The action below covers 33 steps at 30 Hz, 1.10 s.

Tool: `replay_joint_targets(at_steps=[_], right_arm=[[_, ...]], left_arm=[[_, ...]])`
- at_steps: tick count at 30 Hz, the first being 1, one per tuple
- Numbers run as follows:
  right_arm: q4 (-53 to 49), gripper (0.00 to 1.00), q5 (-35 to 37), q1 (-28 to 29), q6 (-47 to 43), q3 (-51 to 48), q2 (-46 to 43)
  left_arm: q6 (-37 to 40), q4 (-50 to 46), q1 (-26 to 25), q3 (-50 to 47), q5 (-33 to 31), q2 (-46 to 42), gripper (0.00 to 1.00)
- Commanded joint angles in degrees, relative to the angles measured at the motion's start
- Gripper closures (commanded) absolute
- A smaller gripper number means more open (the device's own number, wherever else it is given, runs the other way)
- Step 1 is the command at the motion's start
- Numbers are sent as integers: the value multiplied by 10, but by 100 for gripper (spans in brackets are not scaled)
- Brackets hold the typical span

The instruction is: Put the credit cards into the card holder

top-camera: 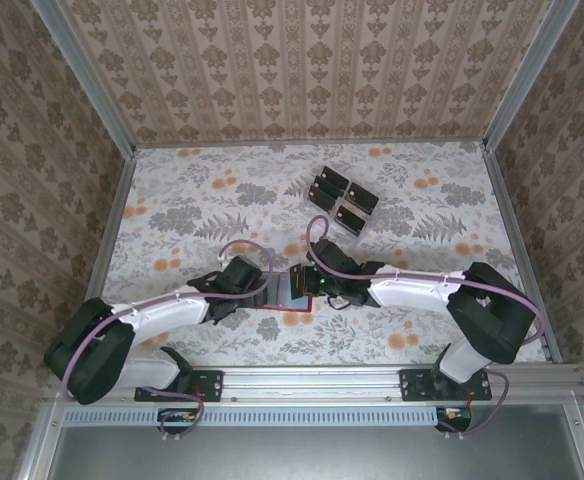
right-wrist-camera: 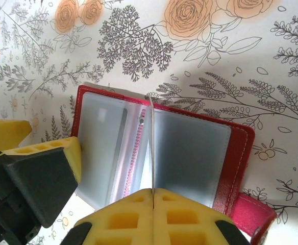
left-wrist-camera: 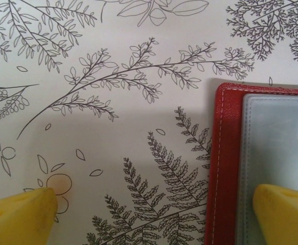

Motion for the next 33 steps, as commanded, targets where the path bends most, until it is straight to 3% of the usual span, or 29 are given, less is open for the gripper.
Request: replay_joint_targets(at_steps=[1, 13, 33], right_arm=[[71, 100, -18, -3, 20, -24, -14], [255, 100, -20, -2, 90, -96, 6], [393, 100, -12, 4, 162, -136, 77]], left_arm=[[-17, -49, -3, -15, -21, 0, 0], [-19, -48, -6, -16, -23, 1, 0], [-18, -43, -7, -16, -21, 11, 0]])
